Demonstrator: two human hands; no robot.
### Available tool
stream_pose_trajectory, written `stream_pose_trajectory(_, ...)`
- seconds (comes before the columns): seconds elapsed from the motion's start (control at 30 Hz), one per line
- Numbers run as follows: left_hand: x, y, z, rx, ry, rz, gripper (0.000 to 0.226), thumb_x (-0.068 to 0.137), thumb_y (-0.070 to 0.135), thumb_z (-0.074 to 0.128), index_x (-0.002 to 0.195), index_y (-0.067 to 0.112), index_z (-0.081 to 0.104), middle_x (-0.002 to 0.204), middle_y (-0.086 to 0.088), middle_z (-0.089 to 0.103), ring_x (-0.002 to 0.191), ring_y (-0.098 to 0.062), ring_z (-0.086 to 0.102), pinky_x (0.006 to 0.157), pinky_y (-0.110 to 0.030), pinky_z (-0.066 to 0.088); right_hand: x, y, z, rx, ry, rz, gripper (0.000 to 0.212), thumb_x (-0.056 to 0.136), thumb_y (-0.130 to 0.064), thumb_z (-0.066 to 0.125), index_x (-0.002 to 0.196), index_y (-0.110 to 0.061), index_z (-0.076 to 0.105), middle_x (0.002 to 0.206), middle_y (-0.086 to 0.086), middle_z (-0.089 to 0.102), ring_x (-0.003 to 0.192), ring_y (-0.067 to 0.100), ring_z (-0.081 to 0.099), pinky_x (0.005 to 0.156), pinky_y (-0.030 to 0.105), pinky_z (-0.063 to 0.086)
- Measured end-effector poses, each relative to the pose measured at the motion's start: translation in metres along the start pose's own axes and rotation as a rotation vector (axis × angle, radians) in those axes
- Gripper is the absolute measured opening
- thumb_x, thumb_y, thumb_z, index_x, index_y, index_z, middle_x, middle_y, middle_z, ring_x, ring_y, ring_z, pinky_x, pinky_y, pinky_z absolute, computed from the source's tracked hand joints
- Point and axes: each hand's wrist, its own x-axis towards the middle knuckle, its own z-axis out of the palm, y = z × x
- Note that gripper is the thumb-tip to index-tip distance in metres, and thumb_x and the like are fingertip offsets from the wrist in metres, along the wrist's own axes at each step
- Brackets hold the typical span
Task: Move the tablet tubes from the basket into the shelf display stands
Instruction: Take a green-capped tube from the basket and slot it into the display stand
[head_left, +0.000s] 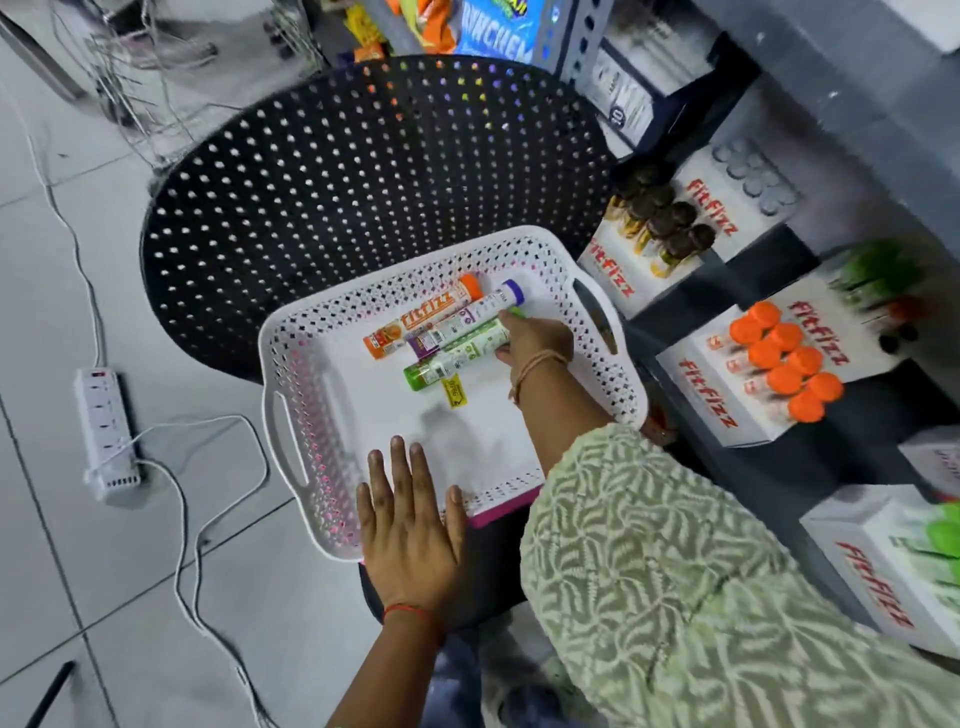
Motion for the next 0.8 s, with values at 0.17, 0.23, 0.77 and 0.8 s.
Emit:
stream_pose_trajectory(0.17, 0.001, 0.005, -0.012, -0.019, -0.098, -0.017, 0.076, 0.084, 0.052, 0.004, 0.137, 0.004, 0.031, 0.149, -0.017, 0.029, 0.14, -0.029, 0.014, 0.115, -0.041, 0.007, -0.057, -0.021, -0.064, 0.207, 0.008, -0.119, 0.033, 0.076, -0.003, 0.071, 0.102, 0.012, 0.06, 0.088, 0.02, 0.061, 0.071, 0.027, 0.059, 0.077, 0.045, 0.057)
stream_pose_trajectory(0.23, 0.001, 0.016, -0.021, -0.058, -0.126, 0.005, 0.08, 0.08, 0.051, 0.004, 0.138, 0.003, 0.028, 0.15, -0.018, 0.025, 0.142, -0.031, 0.012, 0.116, -0.045, 0.011, -0.083, -0.039, -0.102, 0.295, 0.025, -0.176, 0.031, 0.076, -0.001, 0.07, 0.103, 0.011, 0.059, 0.09, 0.022, 0.061, 0.075, 0.028, 0.059, 0.071, 0.042, 0.056)
stream_pose_trajectory(0.77, -0.097, 0.361, -0.089, -0.373, -0.08, 1.153, 0.052, 0.092, 0.031, 0.034, 0.131, -0.002, 0.04, 0.14, -0.024, 0.041, 0.13, -0.044, 0.034, 0.111, -0.044, 0.024, -0.27, -0.115, -0.493, 0.363, 0.673, -0.756, 0.026, 0.069, -0.004, 0.076, 0.063, -0.02, 0.056, 0.066, 0.01, 0.06, 0.04, 0.003, 0.057, 0.037, 0.015, 0.045)
stream_pose_trajectory(0.8, -0.105, 0.373, -0.087, -0.359, -0.095, 1.178, 0.05, 0.094, 0.028, 0.037, 0.135, -0.001, 0.035, 0.144, -0.022, 0.035, 0.135, -0.04, 0.027, 0.113, -0.045, 0.019, -0.275, -0.12, -0.509, 0.316, 0.714, -0.767, 0.028, 0.067, -0.006, 0.078, 0.063, -0.02, 0.055, 0.067, 0.011, 0.059, 0.042, 0.007, 0.058, 0.036, 0.015, 0.043)
